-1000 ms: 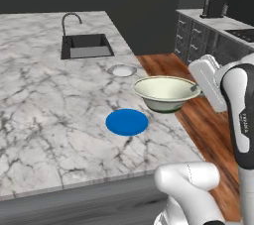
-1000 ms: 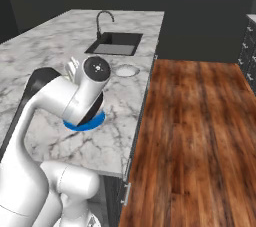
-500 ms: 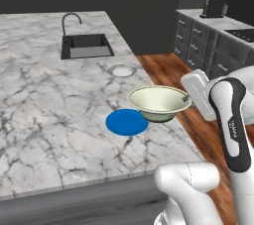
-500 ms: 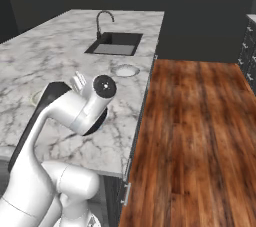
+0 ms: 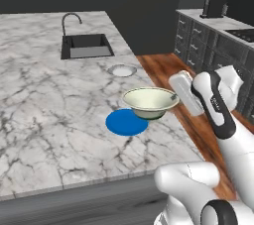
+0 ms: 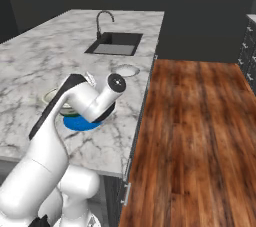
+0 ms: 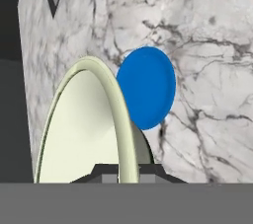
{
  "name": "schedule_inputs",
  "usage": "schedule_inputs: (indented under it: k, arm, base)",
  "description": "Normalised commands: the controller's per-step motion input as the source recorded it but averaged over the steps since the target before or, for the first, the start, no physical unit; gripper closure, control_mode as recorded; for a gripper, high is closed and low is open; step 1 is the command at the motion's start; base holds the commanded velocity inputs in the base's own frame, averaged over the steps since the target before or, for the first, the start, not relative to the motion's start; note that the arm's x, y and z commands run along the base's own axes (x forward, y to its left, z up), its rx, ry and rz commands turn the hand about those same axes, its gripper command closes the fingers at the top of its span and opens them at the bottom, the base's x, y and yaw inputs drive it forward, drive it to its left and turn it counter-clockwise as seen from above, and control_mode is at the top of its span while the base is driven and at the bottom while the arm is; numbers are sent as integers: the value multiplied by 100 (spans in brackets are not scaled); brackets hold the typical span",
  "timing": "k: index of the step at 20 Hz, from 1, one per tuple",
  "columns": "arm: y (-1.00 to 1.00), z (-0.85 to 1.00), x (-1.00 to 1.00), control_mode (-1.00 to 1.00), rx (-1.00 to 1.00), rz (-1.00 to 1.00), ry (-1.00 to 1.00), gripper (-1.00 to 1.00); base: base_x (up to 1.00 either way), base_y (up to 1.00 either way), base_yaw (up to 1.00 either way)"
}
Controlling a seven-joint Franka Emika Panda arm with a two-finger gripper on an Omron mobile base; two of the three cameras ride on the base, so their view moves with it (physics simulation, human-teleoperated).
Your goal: Move the bowls from the cabinet to the plates on the dining table.
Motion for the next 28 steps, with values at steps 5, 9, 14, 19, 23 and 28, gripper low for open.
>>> schedule_inputs:
  k: [5, 9, 14, 19, 23, 28]
  arm:
    - [12, -57, 48, -100, 0, 7, 0, 100]
    - [18, -40, 50, -100, 0, 4, 0, 100]
    - [15, -20, 31, -100, 0, 1, 0, 100]
    - [16, -36, 18, -100, 0, 1, 0, 100]
    - [13, -40, 11, -100, 0, 0, 0, 100]
    - [1, -32, 6, -100, 0, 0, 0, 100]
  base:
    - [0, 0, 0]
    - [0, 0, 0]
    - [0, 0, 0]
    - [0, 0, 0]
    - [0, 0, 0]
    - [0, 0, 0]
